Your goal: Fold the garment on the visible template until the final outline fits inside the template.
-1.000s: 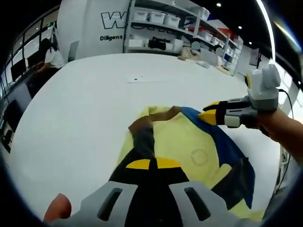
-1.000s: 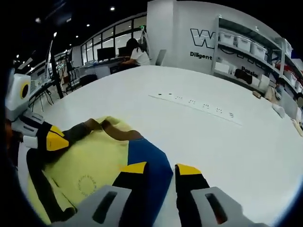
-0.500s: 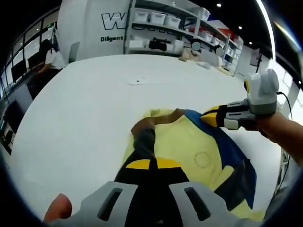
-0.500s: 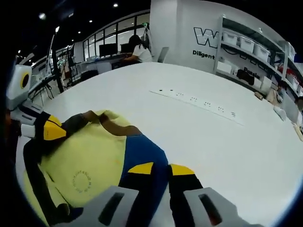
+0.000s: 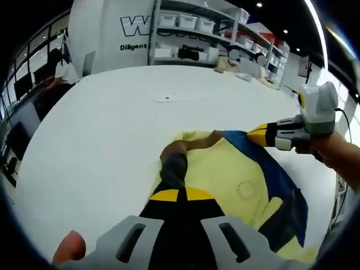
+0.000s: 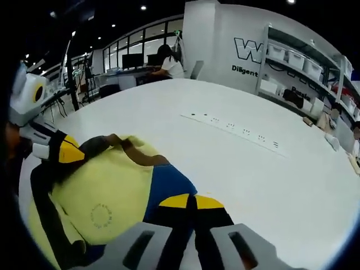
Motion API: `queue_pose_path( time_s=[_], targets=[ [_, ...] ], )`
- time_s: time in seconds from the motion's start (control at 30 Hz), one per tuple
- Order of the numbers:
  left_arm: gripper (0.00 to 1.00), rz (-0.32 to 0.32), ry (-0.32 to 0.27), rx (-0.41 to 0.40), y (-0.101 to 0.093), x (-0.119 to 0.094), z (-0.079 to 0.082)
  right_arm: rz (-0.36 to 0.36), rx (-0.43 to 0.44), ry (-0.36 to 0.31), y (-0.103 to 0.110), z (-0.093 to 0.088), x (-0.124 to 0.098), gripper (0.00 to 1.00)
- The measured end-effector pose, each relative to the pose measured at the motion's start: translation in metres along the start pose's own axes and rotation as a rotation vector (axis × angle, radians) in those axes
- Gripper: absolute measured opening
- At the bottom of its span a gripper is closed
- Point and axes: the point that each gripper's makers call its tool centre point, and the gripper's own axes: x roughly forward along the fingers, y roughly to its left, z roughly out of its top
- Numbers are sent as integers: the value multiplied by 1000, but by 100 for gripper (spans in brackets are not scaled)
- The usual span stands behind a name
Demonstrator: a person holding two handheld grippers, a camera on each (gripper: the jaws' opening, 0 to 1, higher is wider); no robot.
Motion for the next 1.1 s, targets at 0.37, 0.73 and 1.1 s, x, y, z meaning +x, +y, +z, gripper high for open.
queue_pose_path(
  time_s=[0.37, 0.73, 1.1],
  targets=[
    [0, 60, -21, 33, 35, -6, 19, -34, -3, -66, -14, 17, -21, 0],
    [0, 99, -55, 55, 54, -4, 38, -75, -6, -105, -32, 25, -30, 0],
    [0, 122, -172, 113, 54, -14, 82, -117, -85, -313, -44, 63, -58, 0]
  ],
)
